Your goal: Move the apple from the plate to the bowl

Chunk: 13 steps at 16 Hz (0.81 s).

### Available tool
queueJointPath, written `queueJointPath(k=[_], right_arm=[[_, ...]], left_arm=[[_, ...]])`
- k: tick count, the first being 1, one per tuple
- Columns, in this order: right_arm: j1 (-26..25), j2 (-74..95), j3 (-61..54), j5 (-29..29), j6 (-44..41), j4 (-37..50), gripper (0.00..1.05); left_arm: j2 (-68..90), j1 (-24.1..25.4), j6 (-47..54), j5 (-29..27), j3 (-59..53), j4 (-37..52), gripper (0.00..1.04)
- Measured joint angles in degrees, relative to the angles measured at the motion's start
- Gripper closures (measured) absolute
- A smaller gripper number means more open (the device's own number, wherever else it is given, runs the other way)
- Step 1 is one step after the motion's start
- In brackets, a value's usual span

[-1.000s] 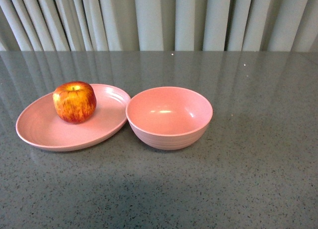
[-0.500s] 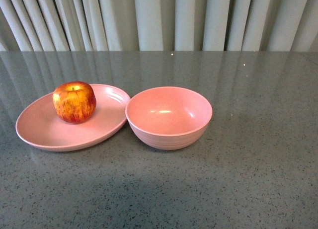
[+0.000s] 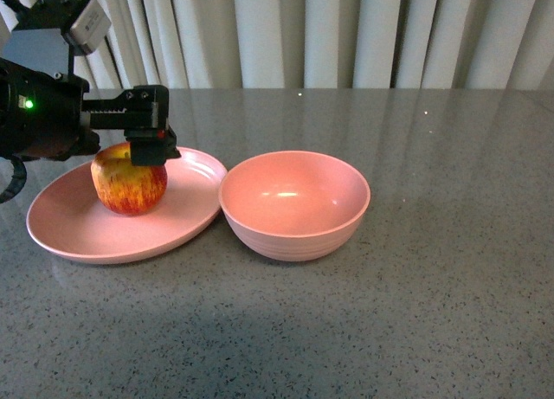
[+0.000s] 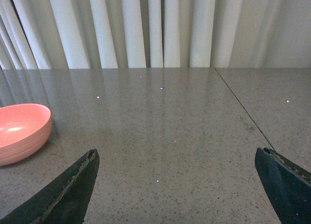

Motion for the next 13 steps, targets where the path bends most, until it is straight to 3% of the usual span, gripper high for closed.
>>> queueJointPath(k=[3,13], right_arm=[[0.00,0.00,0.00,0.00,0.02,0.00,0.07],[0.00,0.00,0.00,0.00,0.00,0.00,0.07]], left_arm=[[2.86,0.31,-0.92,-2.12,1.66,-0.66,0.07],[5.92,0.31,-3.10,-1.49,2.12,-4.81,0.07]])
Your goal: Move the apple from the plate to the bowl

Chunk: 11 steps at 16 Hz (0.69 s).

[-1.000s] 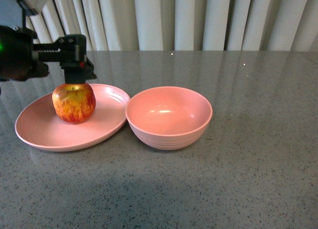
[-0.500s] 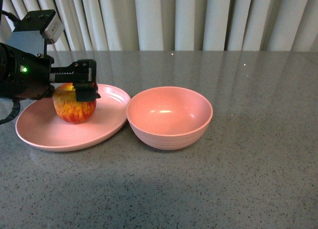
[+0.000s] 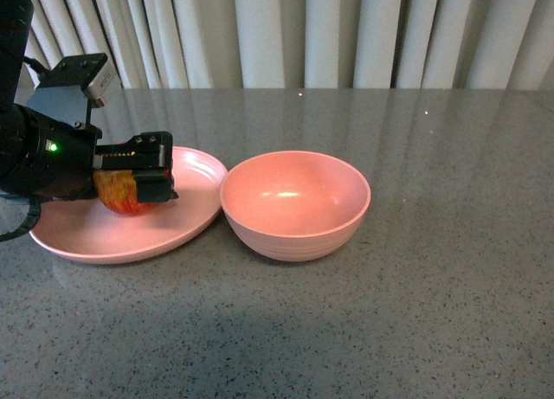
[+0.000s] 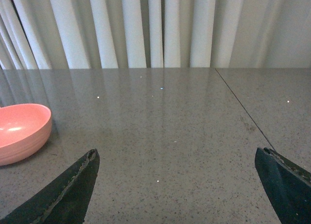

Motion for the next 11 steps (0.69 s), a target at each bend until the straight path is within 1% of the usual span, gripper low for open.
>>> queueJointPath(k=[1,3,4,6,11], right_arm=[[0.00,0.00,0.00,0.00,0.02,0.00,0.07],[0.00,0.00,0.00,0.00,0.02,0.00,0.07],[0.00,0.00,0.00,0.00,0.02,0.00,0.07],[0.00,0.00,0.00,0.00,0.00,0.00,0.07],[0.00,0.00,0.00,0.00,0.02,0.00,0.07]], left_arm=[[0.00,-0.11,0.17,0.13,0.00,0.02,0.08],[-0.02,-0.42,0.24,0.22,0.00,0.55,0.28],[-0.02,-0.48,0.26,0.24,0.00,0.63,0.32],[-0.72,-0.44,0.42,0.48,-0.28,0.61,0.34],[-9.88,-0.42,1.99,0.59,-0.52,-0.52,0.35]])
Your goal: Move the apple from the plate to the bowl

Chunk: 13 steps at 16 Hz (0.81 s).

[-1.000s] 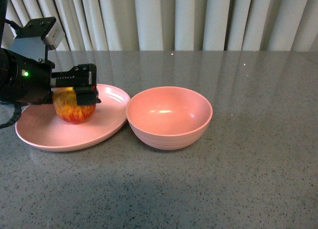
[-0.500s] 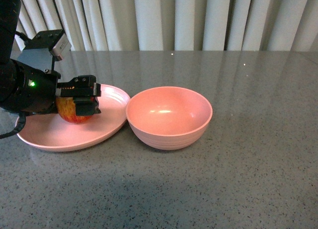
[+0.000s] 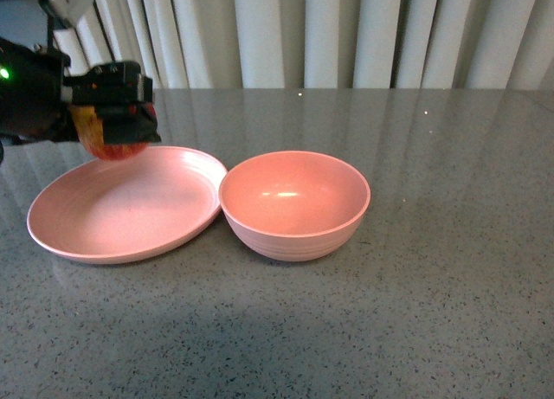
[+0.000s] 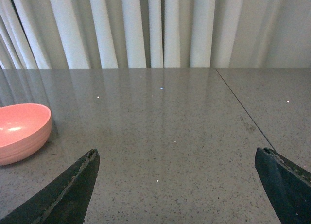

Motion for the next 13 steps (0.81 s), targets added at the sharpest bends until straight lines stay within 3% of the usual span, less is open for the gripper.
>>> queueJointPath(k=[2,8,13], right_arm=[[0.00,0.00,0.00,0.00,0.00,0.00,0.07],[0.00,0.00,0.00,0.00,-0.02,0.00,0.07],[0.00,0.00,0.00,0.00,-0.02,0.00,0.07]], left_arm=[[-3.17,-1.11,0.11,-0.04,0.46,-0.77,0.35],[-8.24,-15.26,1.38,-0.98,3.52,-2.32,0.35],[-3.26,-20.79,0.92,-2.29,3.96,-1.33,0.35]])
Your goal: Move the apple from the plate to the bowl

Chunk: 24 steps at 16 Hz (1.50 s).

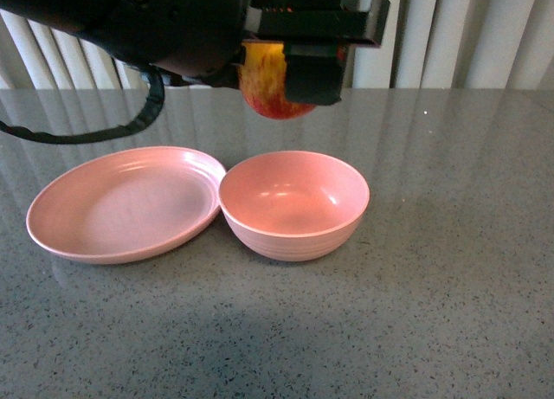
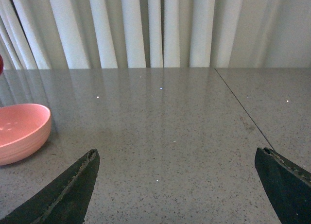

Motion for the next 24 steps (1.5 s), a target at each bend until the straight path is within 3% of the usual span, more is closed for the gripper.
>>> queueJointPath(k=[22,24], right_arm=[[0.00,0.00,0.00,0.00,0.02,0.00,0.07],[0.00,0.00,0.00,0.00,0.00,0.00,0.07]], left_arm=[[13.05,0.13,-4.39,1.99,2.69,-3.19,0.35],[13.05,0.13,-4.48,2.21,2.86,-2.67,0.18]])
